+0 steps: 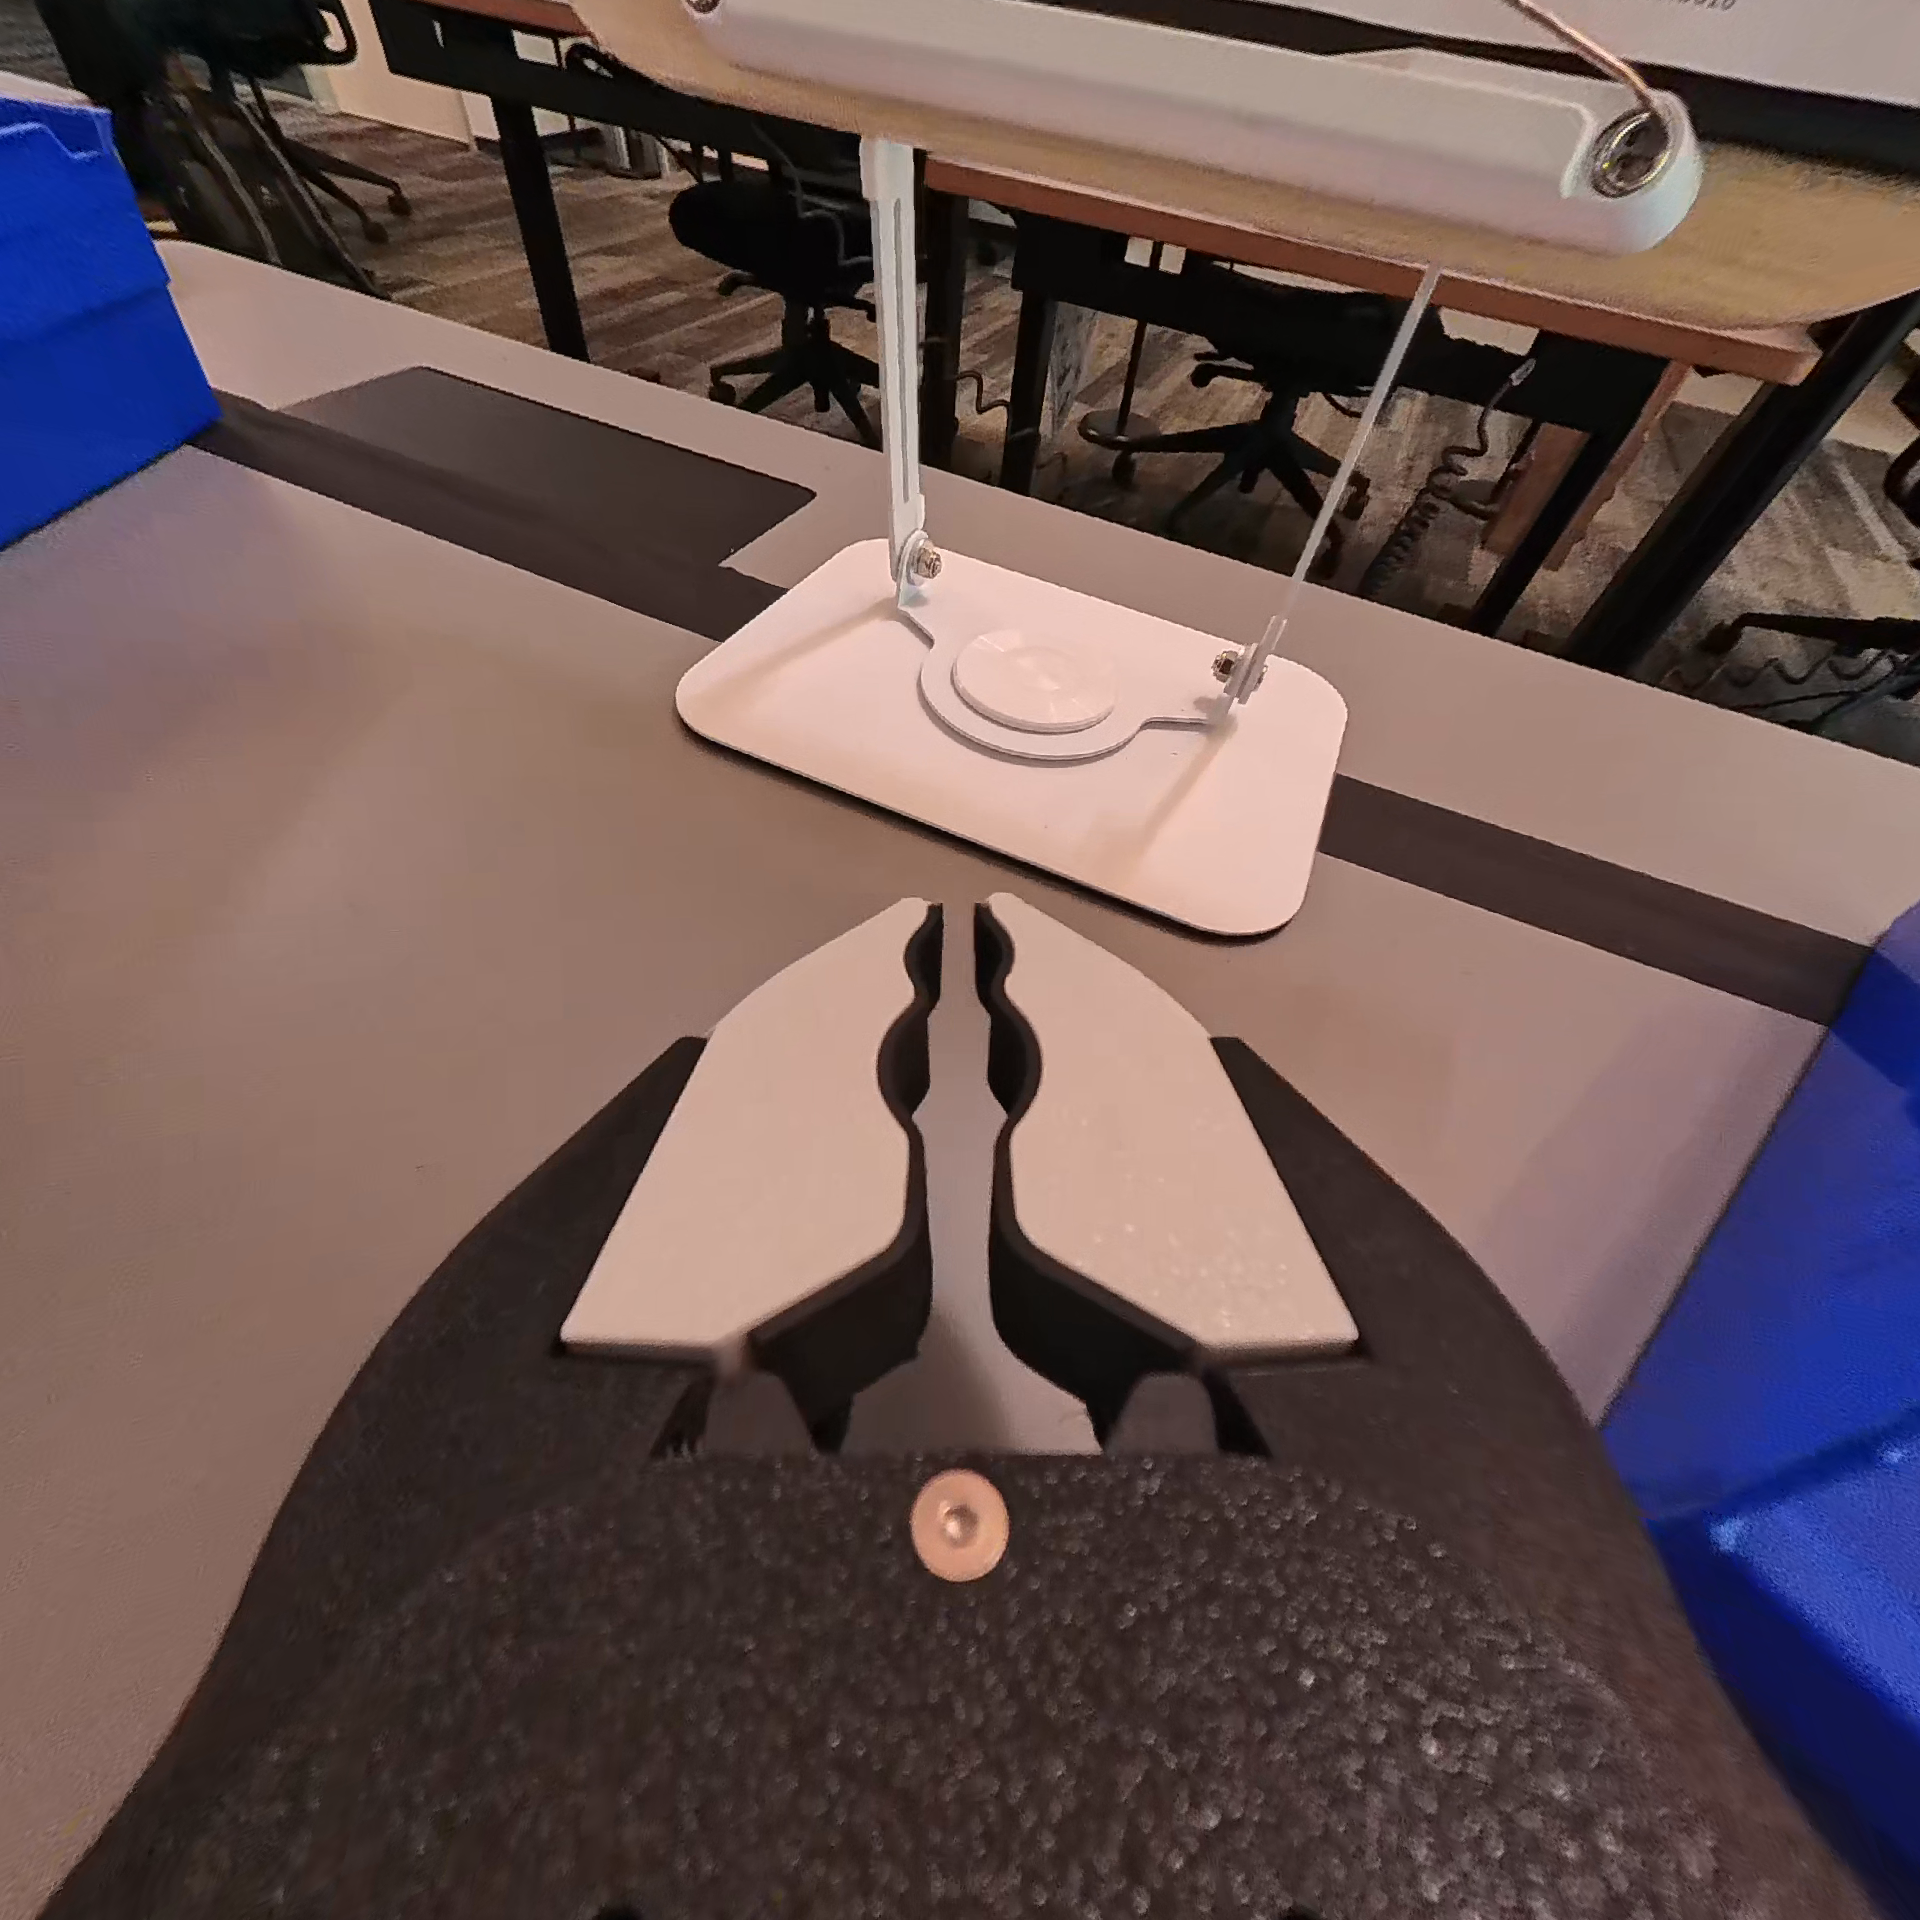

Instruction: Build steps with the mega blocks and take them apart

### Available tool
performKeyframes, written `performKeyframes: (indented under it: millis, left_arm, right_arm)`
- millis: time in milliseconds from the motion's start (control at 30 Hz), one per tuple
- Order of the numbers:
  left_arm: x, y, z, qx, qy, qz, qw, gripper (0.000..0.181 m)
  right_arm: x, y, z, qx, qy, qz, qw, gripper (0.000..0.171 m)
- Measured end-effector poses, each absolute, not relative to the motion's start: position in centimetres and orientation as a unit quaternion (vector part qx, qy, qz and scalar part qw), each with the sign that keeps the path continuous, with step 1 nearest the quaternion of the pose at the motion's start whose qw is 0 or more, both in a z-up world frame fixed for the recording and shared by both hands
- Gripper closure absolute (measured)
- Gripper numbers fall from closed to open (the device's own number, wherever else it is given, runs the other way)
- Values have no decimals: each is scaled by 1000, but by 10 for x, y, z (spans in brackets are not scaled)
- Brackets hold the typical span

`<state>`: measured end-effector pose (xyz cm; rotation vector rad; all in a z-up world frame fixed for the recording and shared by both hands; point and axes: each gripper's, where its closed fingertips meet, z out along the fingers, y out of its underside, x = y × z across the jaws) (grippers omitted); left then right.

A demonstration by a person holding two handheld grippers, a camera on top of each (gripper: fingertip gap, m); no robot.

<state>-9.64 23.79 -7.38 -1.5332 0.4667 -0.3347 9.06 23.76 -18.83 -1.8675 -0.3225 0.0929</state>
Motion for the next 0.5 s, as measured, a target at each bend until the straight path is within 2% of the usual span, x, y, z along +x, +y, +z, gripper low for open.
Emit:
performKeyframes:
  millis: [133, 267, 500]
  left_arm:
    - [-144, 230, -25, -665, 182, -142, 710, 171]
    - [-224, 232, 8, -661, 138, -82, 733, 168]
    - [-347, 252, -8, -732, 107, 32, 672, 155]
  right_arm:
    - [91, 236, -183, -795, -140, 51, 588, 160]
    - [90, 235, -176, -789, -143, 53, 596, 157]
    - [88, 231, -164, -777, -151, 50, 610, 155]
